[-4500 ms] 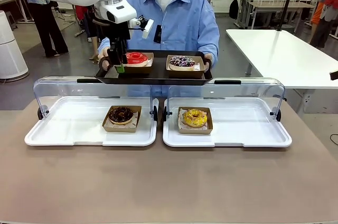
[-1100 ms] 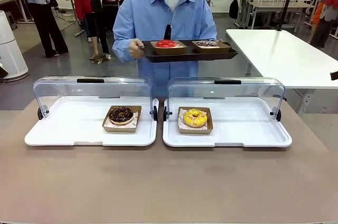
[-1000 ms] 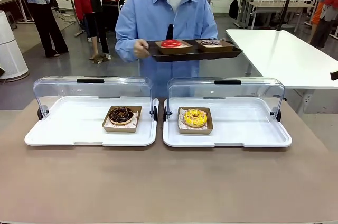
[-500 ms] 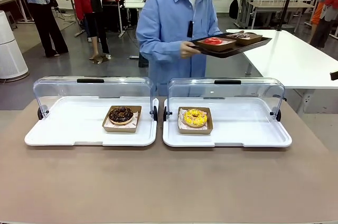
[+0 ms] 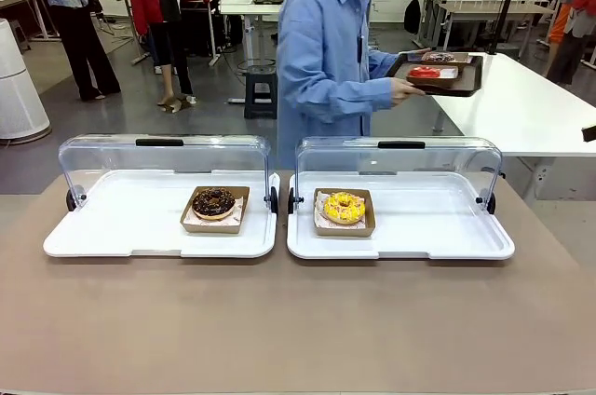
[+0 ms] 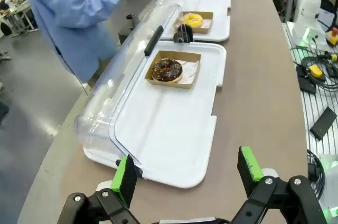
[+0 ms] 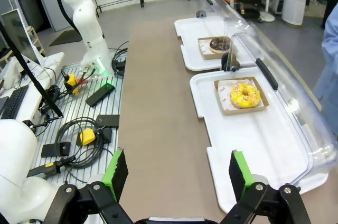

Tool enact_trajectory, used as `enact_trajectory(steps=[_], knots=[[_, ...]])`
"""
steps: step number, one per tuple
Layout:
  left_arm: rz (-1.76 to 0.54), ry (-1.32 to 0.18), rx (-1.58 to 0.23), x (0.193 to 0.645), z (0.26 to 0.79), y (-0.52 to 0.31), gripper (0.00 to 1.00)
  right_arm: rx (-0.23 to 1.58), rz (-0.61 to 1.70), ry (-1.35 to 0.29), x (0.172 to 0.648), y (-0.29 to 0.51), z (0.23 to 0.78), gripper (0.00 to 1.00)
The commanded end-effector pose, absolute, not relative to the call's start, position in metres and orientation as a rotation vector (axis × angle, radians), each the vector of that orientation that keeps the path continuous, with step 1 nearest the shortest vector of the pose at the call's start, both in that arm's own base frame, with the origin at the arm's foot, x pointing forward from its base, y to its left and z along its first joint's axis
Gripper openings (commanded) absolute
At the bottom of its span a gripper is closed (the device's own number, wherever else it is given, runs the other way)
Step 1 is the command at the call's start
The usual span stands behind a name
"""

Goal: Provide the desired donut to the person.
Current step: Place the picked Paper togo box onto the Handle tray extended by the person.

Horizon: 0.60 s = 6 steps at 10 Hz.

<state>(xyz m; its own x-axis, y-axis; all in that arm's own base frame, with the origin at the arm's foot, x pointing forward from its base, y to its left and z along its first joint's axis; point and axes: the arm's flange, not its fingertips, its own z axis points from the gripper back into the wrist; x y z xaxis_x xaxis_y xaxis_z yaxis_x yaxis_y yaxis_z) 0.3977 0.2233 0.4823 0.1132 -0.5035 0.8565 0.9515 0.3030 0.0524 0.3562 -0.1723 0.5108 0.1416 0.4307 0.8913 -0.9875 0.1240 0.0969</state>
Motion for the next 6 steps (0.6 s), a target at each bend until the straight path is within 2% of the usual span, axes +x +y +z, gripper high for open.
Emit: enact_trajectory(steps=[1, 4, 6], knots=[[-1.136, -0.967, -0.634, 0.4053, 0.4843, 0.2237, 1.0, 0.868, 1.238, -0.843, 0.3558, -0.1719, 0.5107, 1.0], [-1.12, -0.983, -0.703, 0.406, 0.4887, 0.2245, 1.0, 0.868, 1.238, -0.843, 0.3558, -0.1719, 0.5107, 1.0], [-1.142, -0.966, -0.671, 0.4019, 0.484, 0.2203, 1.0, 0.868, 1.238, -0.843, 0.3558, -0.1719, 0.5107, 1.0]])
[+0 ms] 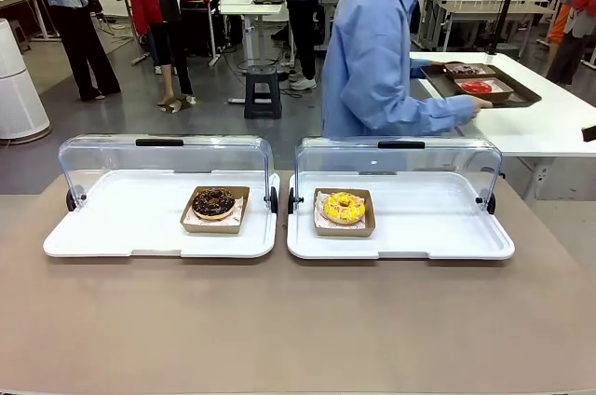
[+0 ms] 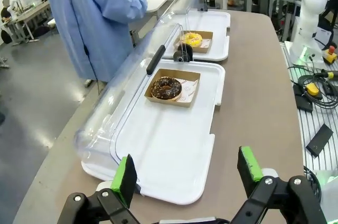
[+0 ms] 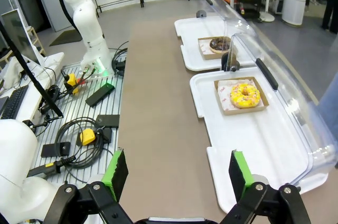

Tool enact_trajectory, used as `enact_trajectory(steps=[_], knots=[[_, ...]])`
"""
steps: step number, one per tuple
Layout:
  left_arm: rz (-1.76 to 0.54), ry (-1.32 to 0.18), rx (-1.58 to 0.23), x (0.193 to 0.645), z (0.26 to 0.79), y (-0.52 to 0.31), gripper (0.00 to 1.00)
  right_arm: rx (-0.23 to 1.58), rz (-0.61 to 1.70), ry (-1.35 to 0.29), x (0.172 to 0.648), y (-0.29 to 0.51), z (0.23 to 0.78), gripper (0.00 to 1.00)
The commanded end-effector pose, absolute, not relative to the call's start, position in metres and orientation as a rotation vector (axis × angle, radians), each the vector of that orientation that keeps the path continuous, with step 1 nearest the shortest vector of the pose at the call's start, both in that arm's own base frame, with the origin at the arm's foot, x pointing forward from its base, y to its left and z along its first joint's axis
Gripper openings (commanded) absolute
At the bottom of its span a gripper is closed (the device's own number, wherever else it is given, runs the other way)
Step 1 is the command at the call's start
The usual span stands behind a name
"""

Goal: Provide the desired donut to the person.
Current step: Place the picked Paper togo box onto the Handle tray extended by the person.

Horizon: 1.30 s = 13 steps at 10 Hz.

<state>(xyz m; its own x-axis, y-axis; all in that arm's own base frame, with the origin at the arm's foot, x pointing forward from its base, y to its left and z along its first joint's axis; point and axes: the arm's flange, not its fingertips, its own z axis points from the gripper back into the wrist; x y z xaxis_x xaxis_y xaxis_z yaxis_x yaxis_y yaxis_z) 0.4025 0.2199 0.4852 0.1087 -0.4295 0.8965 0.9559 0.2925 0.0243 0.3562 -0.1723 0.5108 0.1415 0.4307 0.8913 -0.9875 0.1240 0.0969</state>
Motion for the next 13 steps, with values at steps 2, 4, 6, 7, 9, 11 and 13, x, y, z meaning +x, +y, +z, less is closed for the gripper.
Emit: enact_trajectory(steps=[2, 4, 6, 7, 9, 11, 13], knots=[[-1.142, -0.966, -0.671, 0.4019, 0.484, 0.2203, 1.0, 0.868, 1.238, -0.843, 0.3558, -0.1719, 0.5107, 1.0], [-1.142, -0.966, -0.671, 0.4019, 0.484, 0.2203, 1.0, 0.868, 1.238, -0.843, 0.3558, -0.1719, 0.5107, 1.0], [-1.142, -0.966, -0.671, 0.4019, 0.484, 0.2203, 1.0, 0.868, 1.238, -0.843, 0.3558, -0.1719, 0.5107, 1.0], [-1.142, -0.966, -0.671, 0.4019, 0.484, 0.2203, 1.0, 0.868, 1.238, -0.843, 0.3558, -0.1719, 0.5107, 1.0], [-1.142, -0.966, -0.671, 0.4019, 0.484, 0.2203, 1.0, 0.868, 1.238, -0.843, 0.3558, -0.1719, 0.5107, 1.0], [-1.142, -0.966, -0.671, 0.4019, 0.484, 0.2203, 1.0, 0.868, 1.238, -0.843, 0.3558, -0.1719, 0.5107, 1.0], [-1.142, -0.966, -0.671, 0.4019, 0.484, 0.2203, 1.0, 0.868, 1.238, -0.843, 0.3558, -0.1719, 0.5107, 1.0]])
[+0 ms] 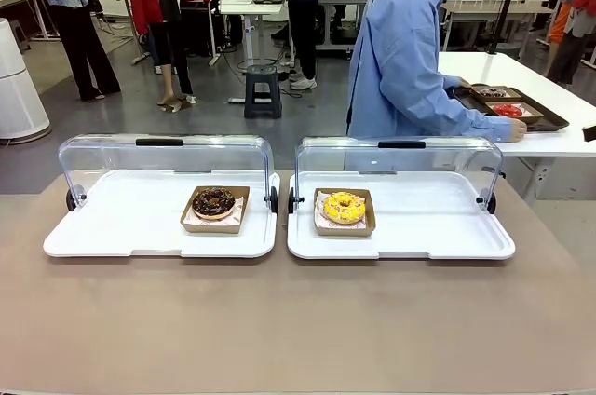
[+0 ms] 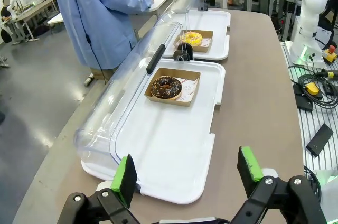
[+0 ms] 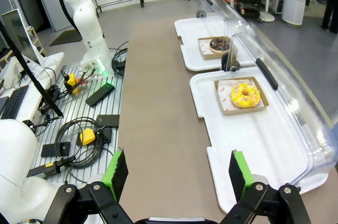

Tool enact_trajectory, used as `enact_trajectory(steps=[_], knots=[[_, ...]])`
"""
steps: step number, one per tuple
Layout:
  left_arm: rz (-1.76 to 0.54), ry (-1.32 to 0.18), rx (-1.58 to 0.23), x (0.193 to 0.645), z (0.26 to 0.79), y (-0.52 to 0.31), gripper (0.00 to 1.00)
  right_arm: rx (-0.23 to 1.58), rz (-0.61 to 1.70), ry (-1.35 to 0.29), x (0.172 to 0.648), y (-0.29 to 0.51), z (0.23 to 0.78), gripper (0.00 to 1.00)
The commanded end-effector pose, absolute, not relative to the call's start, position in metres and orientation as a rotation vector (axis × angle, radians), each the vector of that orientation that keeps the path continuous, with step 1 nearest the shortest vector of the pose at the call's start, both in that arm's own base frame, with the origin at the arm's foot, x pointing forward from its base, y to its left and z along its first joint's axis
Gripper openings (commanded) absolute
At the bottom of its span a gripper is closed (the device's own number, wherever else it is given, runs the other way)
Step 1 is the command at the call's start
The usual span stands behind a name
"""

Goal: Provide the desired donut to the person.
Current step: Place the picked Paper togo box onto the Handle tray extended by the person.

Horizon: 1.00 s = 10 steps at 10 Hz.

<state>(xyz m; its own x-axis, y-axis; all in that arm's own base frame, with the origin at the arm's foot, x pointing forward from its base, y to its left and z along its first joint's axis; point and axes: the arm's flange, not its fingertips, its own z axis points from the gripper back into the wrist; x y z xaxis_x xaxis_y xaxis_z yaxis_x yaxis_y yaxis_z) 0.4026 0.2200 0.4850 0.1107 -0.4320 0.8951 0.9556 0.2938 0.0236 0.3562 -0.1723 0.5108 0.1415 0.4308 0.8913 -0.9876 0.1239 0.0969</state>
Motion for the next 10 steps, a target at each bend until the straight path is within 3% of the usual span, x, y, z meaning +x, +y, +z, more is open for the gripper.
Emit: enact_trajectory(steps=[1, 10], knots=[[-1.142, -0.966, -0.671, 0.4019, 0.484, 0.2203, 1.0, 0.868, 1.238, -0.843, 0.3558, -0.1719, 0.5107, 1.0], [-1.142, -0.966, -0.671, 0.4019, 0.484, 0.2203, 1.0, 0.868, 1.238, -0.843, 0.3558, -0.1719, 0.5107, 1.0]])
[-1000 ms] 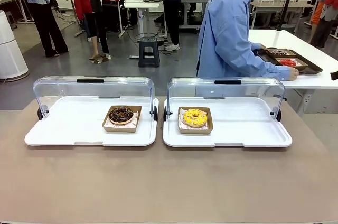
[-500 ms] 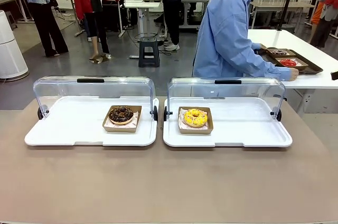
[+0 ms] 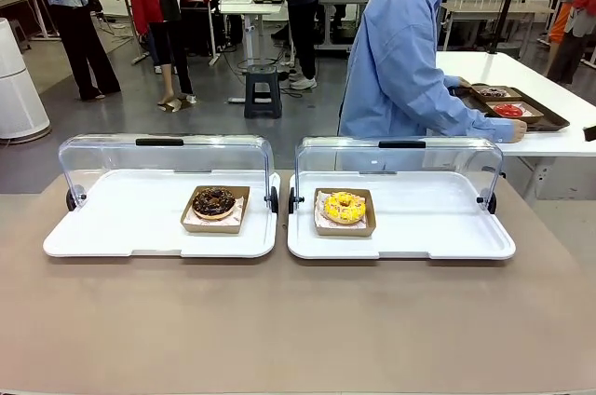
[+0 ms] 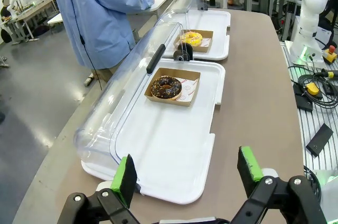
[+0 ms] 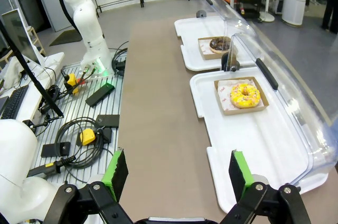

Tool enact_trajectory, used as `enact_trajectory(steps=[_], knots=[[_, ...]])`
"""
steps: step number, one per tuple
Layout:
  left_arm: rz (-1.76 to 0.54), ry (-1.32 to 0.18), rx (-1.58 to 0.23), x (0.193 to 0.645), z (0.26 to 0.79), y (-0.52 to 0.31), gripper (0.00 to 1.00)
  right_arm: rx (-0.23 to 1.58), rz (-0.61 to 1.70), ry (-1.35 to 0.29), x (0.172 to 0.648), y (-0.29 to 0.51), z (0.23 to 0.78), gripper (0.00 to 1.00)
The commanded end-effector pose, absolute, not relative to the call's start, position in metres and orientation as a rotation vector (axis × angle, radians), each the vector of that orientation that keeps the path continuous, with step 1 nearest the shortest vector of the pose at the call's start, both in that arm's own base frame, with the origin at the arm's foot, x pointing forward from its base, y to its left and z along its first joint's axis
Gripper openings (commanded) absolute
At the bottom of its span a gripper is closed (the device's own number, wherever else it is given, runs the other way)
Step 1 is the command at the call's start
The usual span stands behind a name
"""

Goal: Provide the desired donut to the person.
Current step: Place the picked Paper togo box onto the Handle tray extended by the person.

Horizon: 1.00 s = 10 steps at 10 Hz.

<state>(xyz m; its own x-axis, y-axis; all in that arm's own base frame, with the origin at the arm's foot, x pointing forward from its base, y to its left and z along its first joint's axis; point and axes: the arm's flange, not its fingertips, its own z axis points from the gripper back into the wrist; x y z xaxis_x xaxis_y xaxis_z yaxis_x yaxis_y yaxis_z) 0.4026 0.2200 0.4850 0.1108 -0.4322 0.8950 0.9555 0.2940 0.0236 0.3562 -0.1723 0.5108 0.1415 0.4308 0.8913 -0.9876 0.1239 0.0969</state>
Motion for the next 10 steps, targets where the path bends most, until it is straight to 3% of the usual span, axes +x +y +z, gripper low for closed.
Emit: enact_trajectory(steps=[1, 10], knots=[[-1.142, -0.966, -0.671, 0.4019, 0.484, 0.2203, 1.0, 0.868, 1.238, -0.843, 0.3558, -0.1719, 0.5107, 1.0], [-1.142, -0.966, -0.671, 0.4019, 0.484, 0.2203, 1.0, 0.868, 1.238, -0.843, 0.3558, -0.1719, 0.5107, 1.0]])
